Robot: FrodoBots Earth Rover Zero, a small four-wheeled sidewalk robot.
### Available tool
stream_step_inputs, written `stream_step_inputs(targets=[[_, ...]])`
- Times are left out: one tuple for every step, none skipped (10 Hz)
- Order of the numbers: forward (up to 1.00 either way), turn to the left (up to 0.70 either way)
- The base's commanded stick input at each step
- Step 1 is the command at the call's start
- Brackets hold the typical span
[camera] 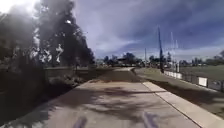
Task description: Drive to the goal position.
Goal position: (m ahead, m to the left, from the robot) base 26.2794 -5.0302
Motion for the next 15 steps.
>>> stream_step_inputs(targets=[[0.7, 0.0], [0.7, 0.0], [0.7, 0.0], [0.7, -0.12], [0.7, -0.27], [0.7, 0.0], [0.7, 0.0], [0.7, -0.32], [0.7, -0.19], [0.7, -0.06], [0.7, 0.0], [0.7, 0.0], [0.71, 0.0], [0.77, 0.0], [0.83, 0.0]])
